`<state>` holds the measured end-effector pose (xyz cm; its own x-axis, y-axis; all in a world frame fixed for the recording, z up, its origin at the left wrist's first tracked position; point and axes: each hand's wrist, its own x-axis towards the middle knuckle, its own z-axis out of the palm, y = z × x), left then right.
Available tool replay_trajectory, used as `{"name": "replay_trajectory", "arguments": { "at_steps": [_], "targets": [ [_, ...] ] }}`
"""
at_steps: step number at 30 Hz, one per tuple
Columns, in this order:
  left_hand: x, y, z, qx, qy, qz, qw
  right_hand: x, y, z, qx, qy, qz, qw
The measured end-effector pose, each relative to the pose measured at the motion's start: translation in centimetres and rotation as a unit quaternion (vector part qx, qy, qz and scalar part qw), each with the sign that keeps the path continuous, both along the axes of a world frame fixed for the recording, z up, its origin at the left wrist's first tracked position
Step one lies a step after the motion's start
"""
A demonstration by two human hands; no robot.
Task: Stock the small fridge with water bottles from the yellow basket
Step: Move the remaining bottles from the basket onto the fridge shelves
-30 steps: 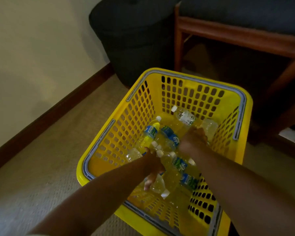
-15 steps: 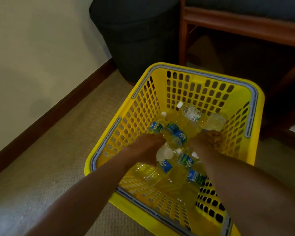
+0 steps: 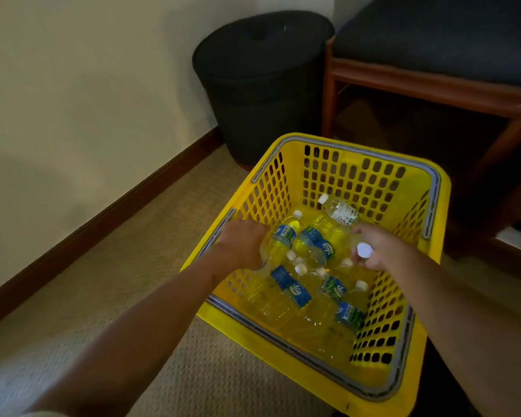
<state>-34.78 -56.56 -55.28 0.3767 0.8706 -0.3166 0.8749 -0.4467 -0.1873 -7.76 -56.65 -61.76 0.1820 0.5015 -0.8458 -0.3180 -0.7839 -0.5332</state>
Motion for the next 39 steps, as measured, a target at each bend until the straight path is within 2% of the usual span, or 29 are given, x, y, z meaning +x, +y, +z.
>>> {"name": "replay_trajectory", "arguments": {
  "at_steps": [3,6,9,13,17,19,22,25,32,35,39],
  "targets": [
    [0.8,-1.3,-0.7,-0.037,0.131,-0.007,0.991,-0.2,-1.6,2.4,0.027,0.044,-0.024,0.998],
    [0.9,-2.5,-1.7,-0.053,0.181,-0.012,0.982,-0.2,-3.2,5.3,0.074,0.05,-0.019,0.996],
    [0.7,-2.8,-1.6,-0.059,0.142,0.036,0.987,0.5,-5.2,8.0,0.124,0.075,0.004,0.989],
    [0.3,-3.8,-0.1,-0.049,0.057,0.113,0.991,2.3,-7.8,10.6,0.188,0.062,0.028,0.98],
    [0.5,-4.9,2.4,-0.044,-0.107,0.198,0.973,4.5,-10.7,13.0,0.246,0.091,0.032,0.965],
    [1.8,-5.8,3.7,-0.056,-0.227,0.247,0.941,5.7,-12.4,14.1,0.276,0.108,0.033,0.955],
    [5.6,-7.9,6.2,-0.102,-0.427,0.279,0.854,8.0,-14.9,15.2,0.31,0.101,0.023,0.945],
    [10.6,-10.1,8.9,-0.205,-0.538,0.252,0.778,11.0,-17.5,16.6,0.328,0.061,-0.015,0.943],
    [25.7,-13.8,12.9,-0.314,-0.632,0.146,0.694,20.5,-23.4,20.0,0.393,-0.002,-0.129,0.911],
    [32.0,-14.4,13.3,-0.334,-0.649,0.108,0.675,24.7,-24.6,20.8,0.407,-0.018,-0.188,0.894],
    [39.7,-14.6,13.6,-0.357,-0.663,0.114,0.649,30.1,-24.6,21.3,0.4,-0.049,-0.244,0.882]
  ]
}}
